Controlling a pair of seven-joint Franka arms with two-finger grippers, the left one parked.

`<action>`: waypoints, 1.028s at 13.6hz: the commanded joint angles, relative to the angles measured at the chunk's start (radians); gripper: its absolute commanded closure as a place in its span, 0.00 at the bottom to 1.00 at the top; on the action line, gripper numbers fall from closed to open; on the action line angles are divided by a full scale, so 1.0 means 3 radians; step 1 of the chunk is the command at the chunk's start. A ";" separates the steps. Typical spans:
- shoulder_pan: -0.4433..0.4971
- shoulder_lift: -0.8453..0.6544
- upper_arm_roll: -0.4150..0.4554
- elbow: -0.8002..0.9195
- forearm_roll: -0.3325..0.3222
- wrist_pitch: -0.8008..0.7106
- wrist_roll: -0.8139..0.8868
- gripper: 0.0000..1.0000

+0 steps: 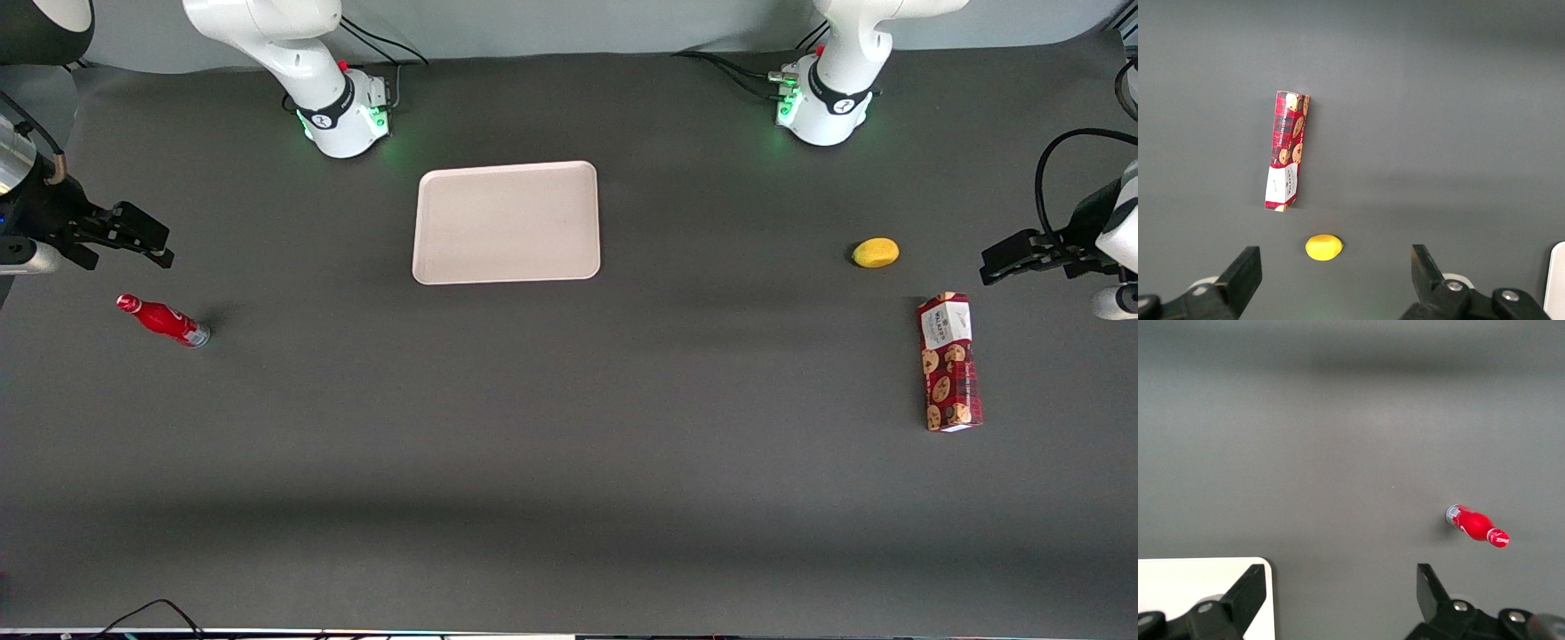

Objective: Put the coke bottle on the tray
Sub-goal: 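Move the open right gripper down over the red Coca-Cola bottle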

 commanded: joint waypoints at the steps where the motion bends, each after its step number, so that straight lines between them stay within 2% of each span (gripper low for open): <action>1: 0.0010 0.0112 0.0011 0.0125 -0.0038 -0.0100 0.0062 0.00; 3: -0.0005 0.0158 -0.0024 0.0126 -0.0032 -0.0095 -0.0009 0.00; 5: -0.0046 0.0174 -0.0126 0.0075 -0.0073 -0.0100 -0.0624 0.00; 9: -0.0061 0.0169 -0.0744 -0.0379 -0.0247 0.0149 -0.1730 0.00; 10: -0.0076 0.0169 -0.0963 -0.0548 -0.0252 0.0312 -0.1940 0.00; 12: -0.0092 0.0174 -0.1220 -0.0962 -0.0252 0.0889 -0.2329 0.00; 14: -0.0092 0.0250 -0.1379 -0.1269 -0.0252 0.1426 -0.2535 0.00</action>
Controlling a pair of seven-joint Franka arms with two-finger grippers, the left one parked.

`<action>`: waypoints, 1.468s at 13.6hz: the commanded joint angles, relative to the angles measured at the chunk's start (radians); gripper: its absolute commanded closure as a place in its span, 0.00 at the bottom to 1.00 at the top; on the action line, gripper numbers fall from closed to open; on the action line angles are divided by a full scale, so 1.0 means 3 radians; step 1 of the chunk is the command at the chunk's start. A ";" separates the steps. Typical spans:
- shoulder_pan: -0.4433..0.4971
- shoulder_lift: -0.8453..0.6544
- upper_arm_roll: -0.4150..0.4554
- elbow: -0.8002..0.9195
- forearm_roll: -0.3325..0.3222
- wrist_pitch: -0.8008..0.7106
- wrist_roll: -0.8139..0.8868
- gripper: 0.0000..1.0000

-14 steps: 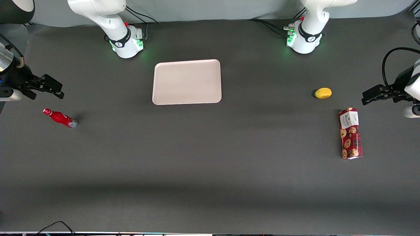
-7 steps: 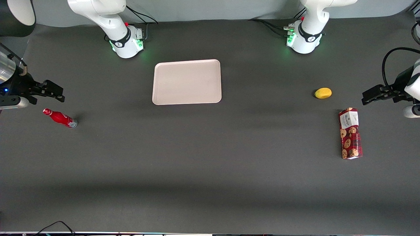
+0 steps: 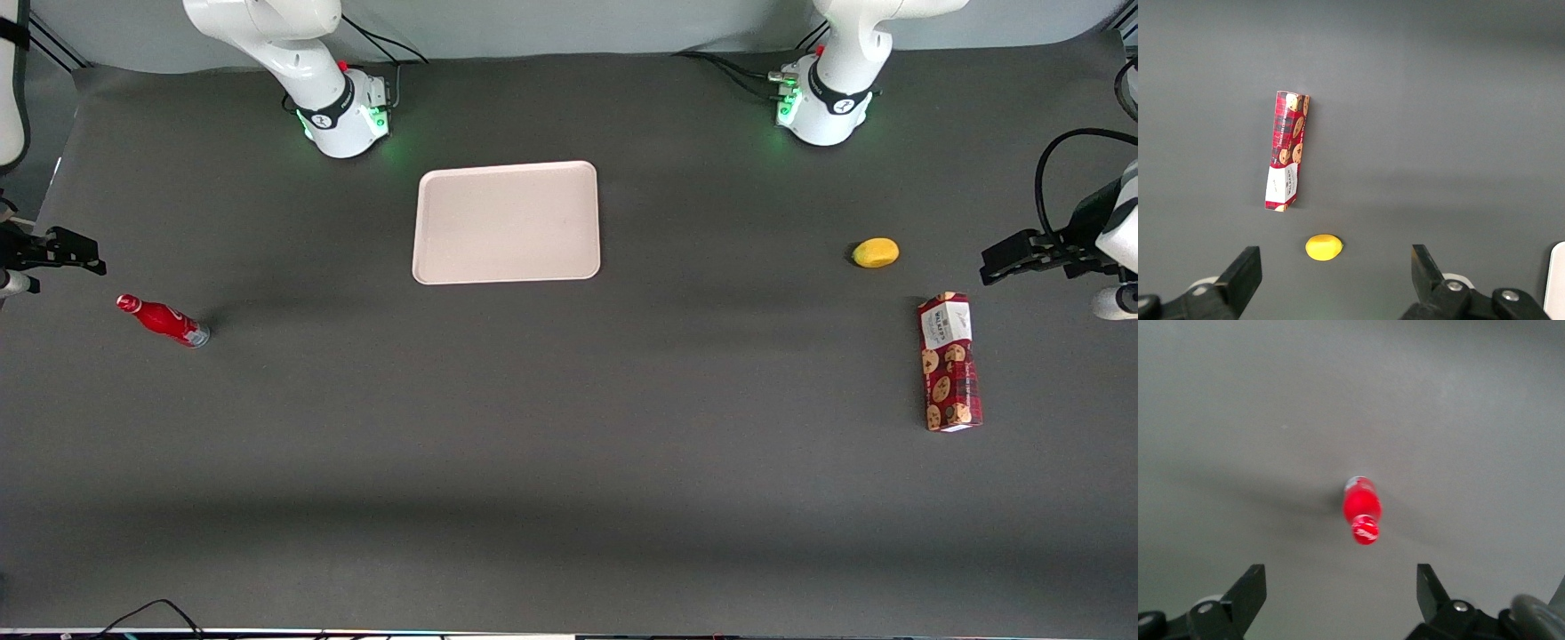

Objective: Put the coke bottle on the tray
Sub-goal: 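Move the open right gripper down over the red Coca-Cola bottle, then close the right gripper around the bottle's body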

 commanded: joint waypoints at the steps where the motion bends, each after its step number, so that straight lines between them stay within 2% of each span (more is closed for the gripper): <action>1: 0.0008 0.0072 -0.0135 -0.0394 -0.0044 0.0588 -0.0247 0.00; 5: -0.0043 0.0327 -0.0176 -0.0538 0.0068 0.1070 -0.0426 0.00; 8: -0.0048 0.0496 -0.0176 -0.0548 0.0272 0.1162 -0.0437 0.00; 14: -0.0089 0.0584 -0.0176 -0.0666 0.0370 0.1285 -0.0529 0.02; 17: -0.0089 0.0579 -0.0176 -0.0666 0.0370 0.1260 -0.0529 0.21; 20: -0.0084 0.0579 -0.0176 -0.0661 0.0370 0.1249 -0.0529 0.52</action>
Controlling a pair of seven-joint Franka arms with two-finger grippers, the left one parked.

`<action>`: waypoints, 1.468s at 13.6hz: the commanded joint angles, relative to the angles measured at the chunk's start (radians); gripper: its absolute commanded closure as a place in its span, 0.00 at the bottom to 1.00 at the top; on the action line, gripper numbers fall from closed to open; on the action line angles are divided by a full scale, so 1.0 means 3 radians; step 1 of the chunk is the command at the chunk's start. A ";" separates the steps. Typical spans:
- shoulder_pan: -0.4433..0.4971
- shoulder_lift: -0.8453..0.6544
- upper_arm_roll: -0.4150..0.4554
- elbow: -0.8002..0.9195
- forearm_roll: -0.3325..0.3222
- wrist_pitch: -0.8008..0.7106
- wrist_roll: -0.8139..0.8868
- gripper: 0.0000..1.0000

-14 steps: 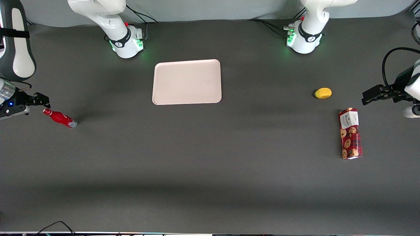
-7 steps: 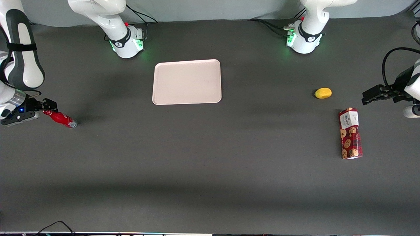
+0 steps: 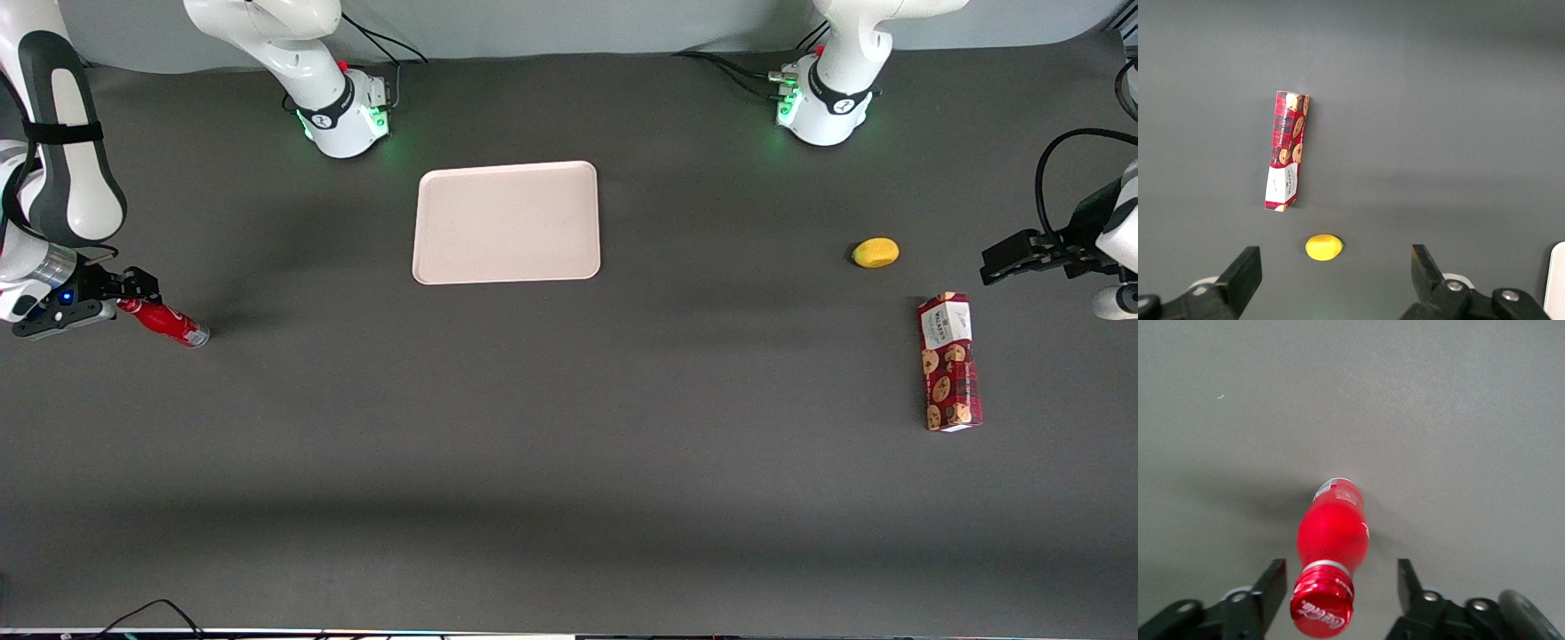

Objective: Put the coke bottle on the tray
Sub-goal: 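Close the right gripper around the bottle's body, then lift the bottle and carry it over the white tray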

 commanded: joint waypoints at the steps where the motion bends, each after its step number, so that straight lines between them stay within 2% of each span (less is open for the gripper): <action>1: -0.0007 -0.0014 -0.0004 -0.0011 0.0071 0.0031 -0.0120 0.62; 5: 0.0008 -0.0060 0.0001 0.0024 0.0076 -0.0061 -0.0110 0.93; 7: 0.0039 -0.0136 0.0006 0.0151 0.0076 -0.0285 -0.0095 1.00; 11: 0.0146 -0.0320 0.0062 0.0958 0.0076 -0.1520 0.0058 1.00; 14: 0.0152 -0.0478 0.0394 0.1475 0.0030 -0.2288 0.0476 1.00; 17: 0.0147 -0.0877 0.0858 0.1507 -0.0062 -0.2739 0.1105 1.00; 20: 0.0146 -0.1189 0.1538 0.1482 -0.0057 -0.3006 0.1984 1.00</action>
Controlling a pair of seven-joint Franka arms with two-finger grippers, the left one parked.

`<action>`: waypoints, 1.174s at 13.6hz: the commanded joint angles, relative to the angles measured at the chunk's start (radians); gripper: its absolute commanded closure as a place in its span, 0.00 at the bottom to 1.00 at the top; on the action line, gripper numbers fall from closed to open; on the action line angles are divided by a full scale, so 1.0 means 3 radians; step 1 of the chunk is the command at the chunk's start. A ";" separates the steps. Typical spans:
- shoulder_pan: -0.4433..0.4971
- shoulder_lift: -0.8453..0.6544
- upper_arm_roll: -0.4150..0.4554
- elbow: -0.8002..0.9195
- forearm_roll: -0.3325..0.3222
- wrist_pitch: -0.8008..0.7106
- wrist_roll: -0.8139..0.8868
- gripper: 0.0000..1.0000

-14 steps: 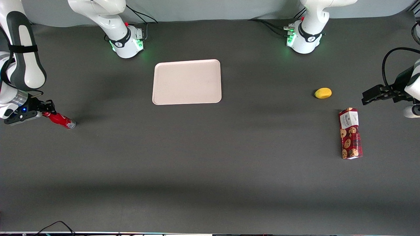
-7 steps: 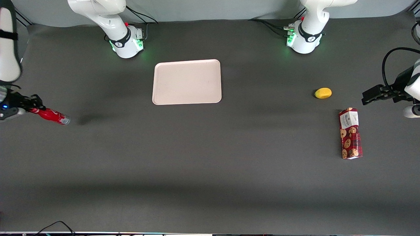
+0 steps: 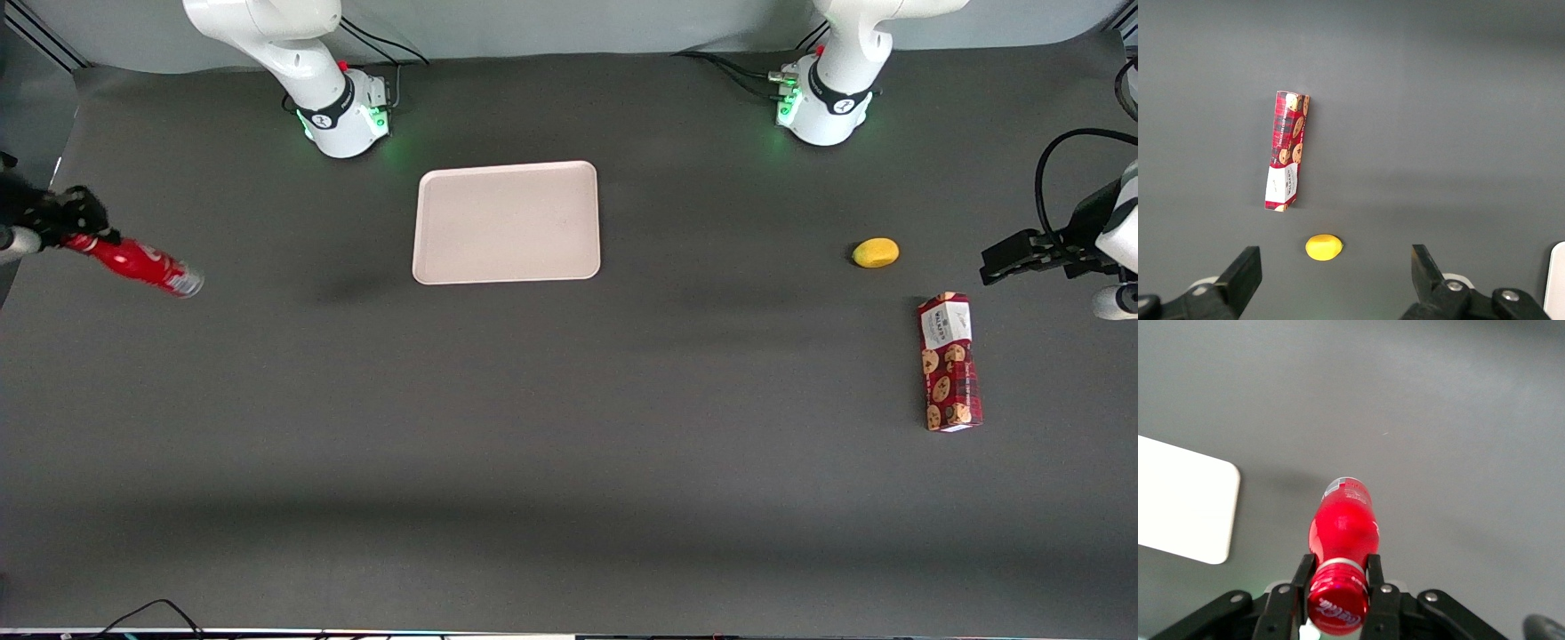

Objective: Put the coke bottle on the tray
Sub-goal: 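Lift the bottle and carry it over the white tray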

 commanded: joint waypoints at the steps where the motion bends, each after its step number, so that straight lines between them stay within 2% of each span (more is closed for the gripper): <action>1: 0.0000 -0.0289 0.0601 -0.0082 -0.0003 -0.0142 0.0819 1.00; 3: 0.0000 -0.0315 0.0898 -0.0209 0.0307 -0.0051 0.1281 1.00; 4: 0.0000 -0.0345 0.1046 -0.0326 0.0390 0.0086 0.1475 1.00; 7: 0.0000 -0.0478 0.1664 -0.0812 0.0422 0.0577 0.2206 1.00; 9: 0.0000 -0.0580 0.1921 -0.1195 0.0661 0.0884 0.2371 1.00; 12: 0.0000 -0.0647 0.2106 -0.1712 0.0708 0.1309 0.2509 0.99; 14: 0.0010 -0.0647 0.2121 -0.2013 0.0713 0.1559 0.2525 0.99; 16: 0.0041 -0.0637 0.2142 -0.2366 0.0845 0.1962 0.2525 0.99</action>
